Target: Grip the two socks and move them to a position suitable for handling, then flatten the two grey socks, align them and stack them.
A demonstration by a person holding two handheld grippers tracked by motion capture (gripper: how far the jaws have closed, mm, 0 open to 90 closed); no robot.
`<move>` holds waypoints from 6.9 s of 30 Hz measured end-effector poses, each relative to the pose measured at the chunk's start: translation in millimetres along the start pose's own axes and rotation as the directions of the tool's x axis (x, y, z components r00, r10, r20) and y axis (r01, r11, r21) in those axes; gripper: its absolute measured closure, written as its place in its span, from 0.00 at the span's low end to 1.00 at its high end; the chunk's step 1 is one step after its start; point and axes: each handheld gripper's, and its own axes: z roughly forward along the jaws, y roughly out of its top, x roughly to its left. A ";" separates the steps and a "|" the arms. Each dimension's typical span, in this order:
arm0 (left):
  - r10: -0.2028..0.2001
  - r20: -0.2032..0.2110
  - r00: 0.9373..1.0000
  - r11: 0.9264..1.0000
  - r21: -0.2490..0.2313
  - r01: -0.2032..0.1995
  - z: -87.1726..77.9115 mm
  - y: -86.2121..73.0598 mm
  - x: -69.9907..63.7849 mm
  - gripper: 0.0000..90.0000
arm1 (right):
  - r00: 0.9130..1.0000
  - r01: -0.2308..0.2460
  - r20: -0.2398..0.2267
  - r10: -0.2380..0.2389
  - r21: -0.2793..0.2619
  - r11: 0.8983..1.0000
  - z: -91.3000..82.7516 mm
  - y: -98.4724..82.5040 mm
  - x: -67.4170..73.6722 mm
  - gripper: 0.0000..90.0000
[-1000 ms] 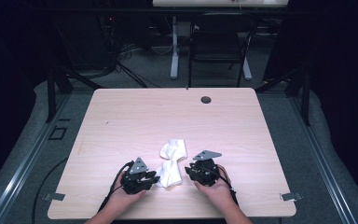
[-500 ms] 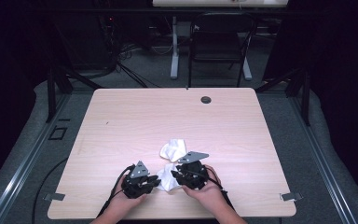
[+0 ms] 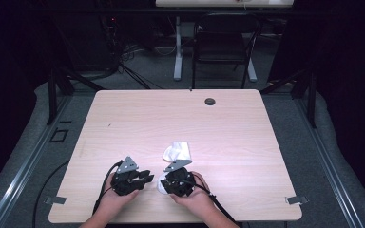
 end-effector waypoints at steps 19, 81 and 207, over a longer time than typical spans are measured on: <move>-0.020 -0.004 1.000 1.000 0.006 0.020 -0.2 -0.5 5.1 0.74 | 0.990 0.103 0.096 -0.103 0.000 0.995 15.1 -14.7 9.2 0.86; 0.035 0.009 0.999 0.996 0.079 -0.036 27.7 -5.3 -16.2 0.97 | 0.991 -0.099 0.076 0.112 -0.156 0.983 -62.3 -20.8 -37.0 0.96; -0.078 -0.096 0.992 0.997 0.004 0.079 -5.5 -2.3 27.5 0.59 | 0.986 -0.079 0.143 0.083 -0.039 0.996 -5.2 44.3 -74.2 0.71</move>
